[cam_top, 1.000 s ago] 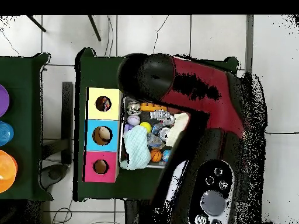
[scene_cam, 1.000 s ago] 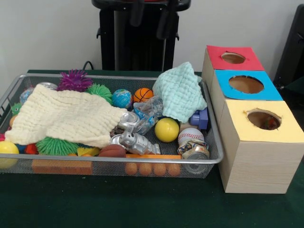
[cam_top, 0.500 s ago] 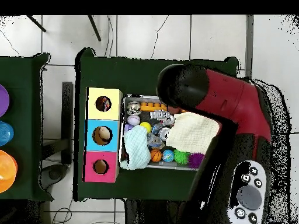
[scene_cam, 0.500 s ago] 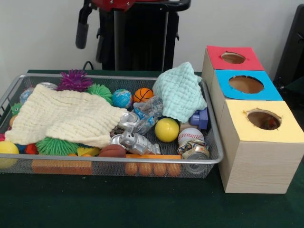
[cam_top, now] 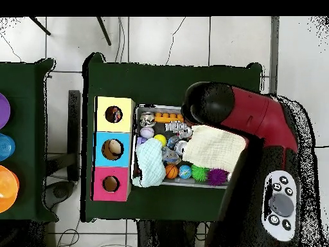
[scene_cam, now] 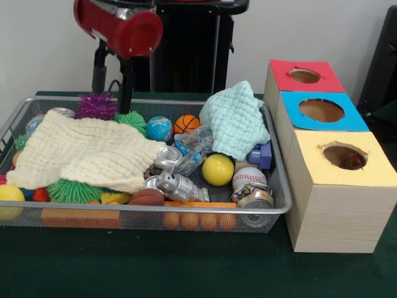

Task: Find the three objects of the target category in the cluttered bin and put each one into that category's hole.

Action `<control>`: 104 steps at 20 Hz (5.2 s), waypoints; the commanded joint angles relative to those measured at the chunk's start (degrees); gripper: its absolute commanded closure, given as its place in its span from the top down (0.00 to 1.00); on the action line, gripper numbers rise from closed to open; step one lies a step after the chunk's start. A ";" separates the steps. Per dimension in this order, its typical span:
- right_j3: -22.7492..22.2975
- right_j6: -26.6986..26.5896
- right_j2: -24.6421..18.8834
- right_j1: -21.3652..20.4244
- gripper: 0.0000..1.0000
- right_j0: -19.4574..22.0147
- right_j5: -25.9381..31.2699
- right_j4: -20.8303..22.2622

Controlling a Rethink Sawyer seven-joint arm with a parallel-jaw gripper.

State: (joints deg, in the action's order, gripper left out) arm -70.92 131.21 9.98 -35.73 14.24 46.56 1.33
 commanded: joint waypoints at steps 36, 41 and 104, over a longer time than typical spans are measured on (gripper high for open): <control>-9.90 -6.82 -10.92 13.09 1.00 8.92 -12.41 14.81; -9.95 -5.88 -11.59 14.10 1.00 9.03 -12.40 14.94; -17.19 -1.02 -5.31 -17.05 0.00 -6.72 22.79 8.49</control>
State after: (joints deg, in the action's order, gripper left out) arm -84.60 131.21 5.08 -46.52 7.35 58.72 11.37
